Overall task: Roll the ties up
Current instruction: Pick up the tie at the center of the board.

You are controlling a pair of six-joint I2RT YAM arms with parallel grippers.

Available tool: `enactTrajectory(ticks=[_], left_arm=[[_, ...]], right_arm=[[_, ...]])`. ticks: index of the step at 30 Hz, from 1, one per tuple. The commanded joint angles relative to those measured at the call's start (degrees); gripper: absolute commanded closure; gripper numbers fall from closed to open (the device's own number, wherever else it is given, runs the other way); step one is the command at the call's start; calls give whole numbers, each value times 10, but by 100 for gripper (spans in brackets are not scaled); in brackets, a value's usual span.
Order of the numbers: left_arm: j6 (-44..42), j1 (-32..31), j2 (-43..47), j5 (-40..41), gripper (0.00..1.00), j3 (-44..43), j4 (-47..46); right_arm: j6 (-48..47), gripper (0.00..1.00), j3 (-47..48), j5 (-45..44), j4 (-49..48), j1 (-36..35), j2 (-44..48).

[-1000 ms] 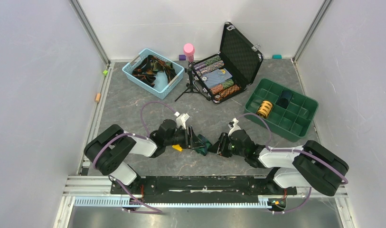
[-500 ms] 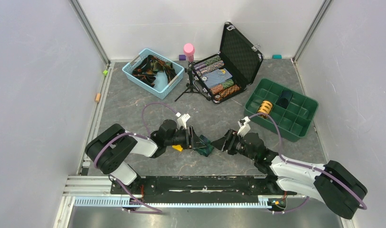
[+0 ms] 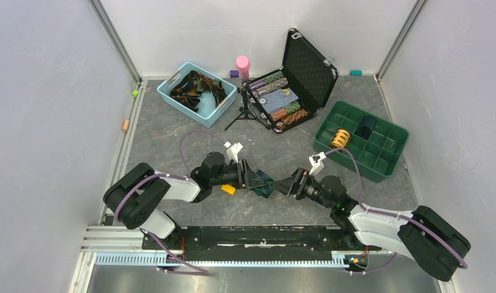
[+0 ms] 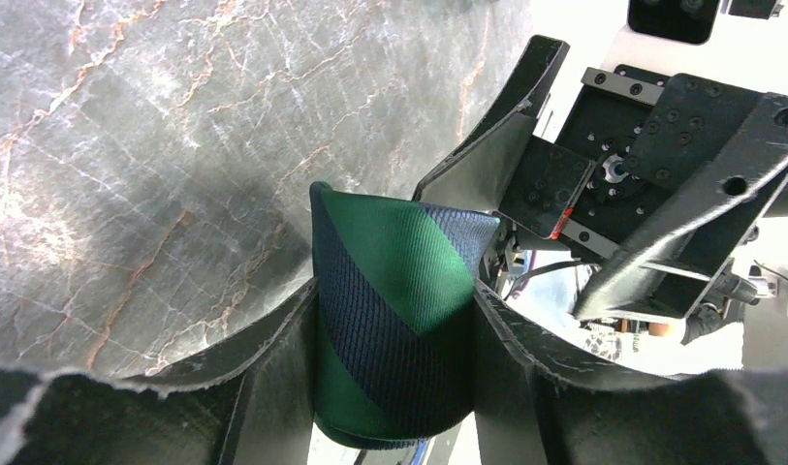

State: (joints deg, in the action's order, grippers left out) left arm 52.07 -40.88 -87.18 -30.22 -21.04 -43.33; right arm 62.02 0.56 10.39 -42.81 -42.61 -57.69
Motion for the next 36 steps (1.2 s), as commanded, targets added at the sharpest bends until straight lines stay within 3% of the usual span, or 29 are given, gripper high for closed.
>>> enactTrajectory(ticks=[1, 8, 27, 36], left_arm=[[30, 4, 33, -12, 43, -20, -30], [26, 5, 81, -9, 43, -38, 11], [-9, 22, 245, 41, 43, -130, 197], [21, 22, 280, 42, 43, -175, 216]], right_arm=[[4, 3, -37, 23, -153, 3, -15], [22, 2, -47, 37, -263, 4, -52], [-32, 1, 28, -7, -120, 17, 91], [-29, 1, 49, 47, -257, 28, 76]])
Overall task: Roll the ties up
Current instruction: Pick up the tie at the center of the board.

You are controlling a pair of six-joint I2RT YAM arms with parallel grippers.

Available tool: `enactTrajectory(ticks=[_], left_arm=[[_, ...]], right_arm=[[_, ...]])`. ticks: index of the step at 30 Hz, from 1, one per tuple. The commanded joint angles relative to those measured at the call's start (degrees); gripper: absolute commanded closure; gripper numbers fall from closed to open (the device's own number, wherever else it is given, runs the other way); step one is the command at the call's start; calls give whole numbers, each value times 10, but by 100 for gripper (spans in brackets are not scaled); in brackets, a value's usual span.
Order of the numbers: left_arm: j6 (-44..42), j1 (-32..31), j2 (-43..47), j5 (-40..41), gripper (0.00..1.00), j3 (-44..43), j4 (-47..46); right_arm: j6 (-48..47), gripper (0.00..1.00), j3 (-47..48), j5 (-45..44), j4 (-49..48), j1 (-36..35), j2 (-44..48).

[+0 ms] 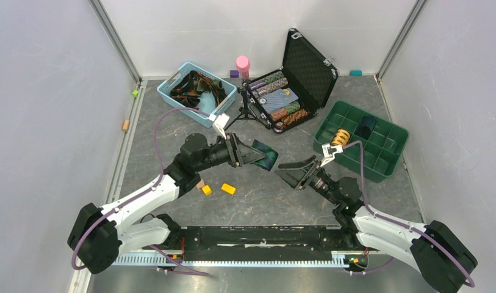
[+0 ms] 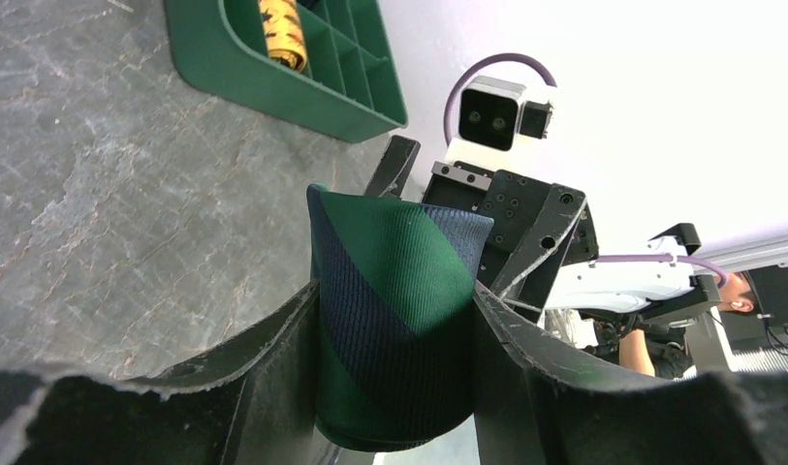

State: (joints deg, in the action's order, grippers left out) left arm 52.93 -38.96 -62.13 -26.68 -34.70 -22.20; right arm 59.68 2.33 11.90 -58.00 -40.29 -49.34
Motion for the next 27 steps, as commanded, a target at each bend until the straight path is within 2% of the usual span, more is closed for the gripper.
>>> enactTrajectory(ticks=[1, 4, 18, 27], left_arm=[[15, 2, 34, 9, 43, -43, 7], [29, 3, 45, 12, 43, -59, 9], [90, 3, 49, -6, 43, -90, -35], [114, 3, 47, -13, 44, -90, -60]], right_arm=[[-1, 1, 35, 38, -124, 6, -12], [8, 1, 50, 49, -151, 7, -22], [12, 2, 114, 65, -158, 10, -61], [38, 1, 132, 80, -217, 12, -98]])
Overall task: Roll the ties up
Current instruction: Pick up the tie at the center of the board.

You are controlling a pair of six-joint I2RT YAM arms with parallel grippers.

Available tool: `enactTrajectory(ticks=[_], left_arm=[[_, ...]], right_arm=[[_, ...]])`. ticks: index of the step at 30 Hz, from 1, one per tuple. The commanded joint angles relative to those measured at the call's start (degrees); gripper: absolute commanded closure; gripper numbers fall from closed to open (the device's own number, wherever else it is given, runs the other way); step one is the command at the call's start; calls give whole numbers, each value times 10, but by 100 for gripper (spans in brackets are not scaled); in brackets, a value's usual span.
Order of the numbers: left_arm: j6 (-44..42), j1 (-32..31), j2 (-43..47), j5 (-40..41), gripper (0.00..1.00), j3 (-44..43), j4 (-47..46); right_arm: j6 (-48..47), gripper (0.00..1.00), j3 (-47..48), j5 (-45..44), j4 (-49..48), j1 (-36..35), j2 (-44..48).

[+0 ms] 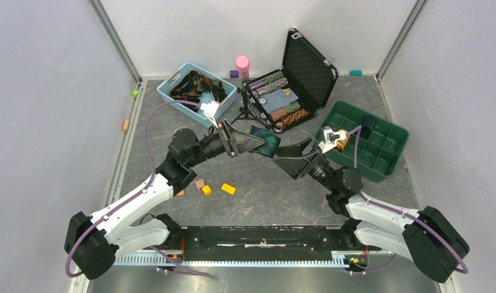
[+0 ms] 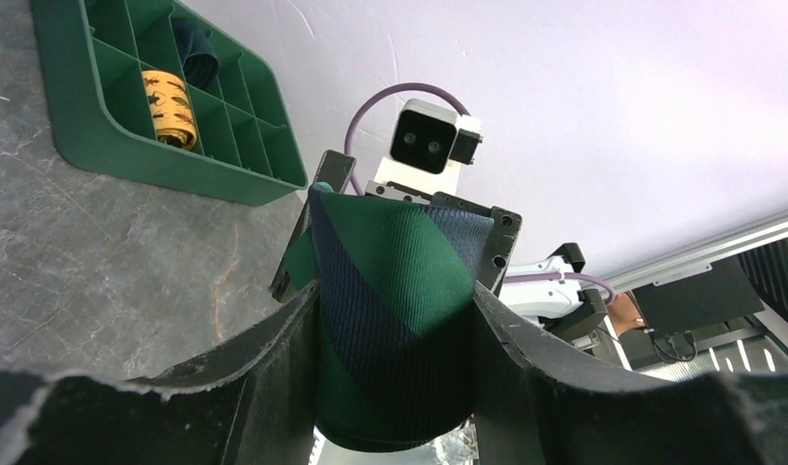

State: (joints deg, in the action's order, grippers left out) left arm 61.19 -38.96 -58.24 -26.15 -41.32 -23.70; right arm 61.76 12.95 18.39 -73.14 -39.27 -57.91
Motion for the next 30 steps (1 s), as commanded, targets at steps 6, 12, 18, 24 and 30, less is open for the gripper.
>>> enactTrajectory(ticks=[6, 12, 18, 24, 30], left_arm=[[36, 3, 14, -19, 44, -26, -50], [35, 3, 16, -19, 44, -34, -43], [47, 3, 14, -23, 44, -23, -58], [51, 3, 10, -22, 44, -8, -68], [47, 3, 8, -14, 44, 3, -71]], right_arm=[[22, 1, 24, 16, -67, 2, -21], [15, 1, 23, 12, -59, 2, -21], [18, 2, 35, 17, -79, 2, -31], [42, 2, 50, 30, -126, 2, -50], [51, 2, 53, 34, -133, 2, -49]])
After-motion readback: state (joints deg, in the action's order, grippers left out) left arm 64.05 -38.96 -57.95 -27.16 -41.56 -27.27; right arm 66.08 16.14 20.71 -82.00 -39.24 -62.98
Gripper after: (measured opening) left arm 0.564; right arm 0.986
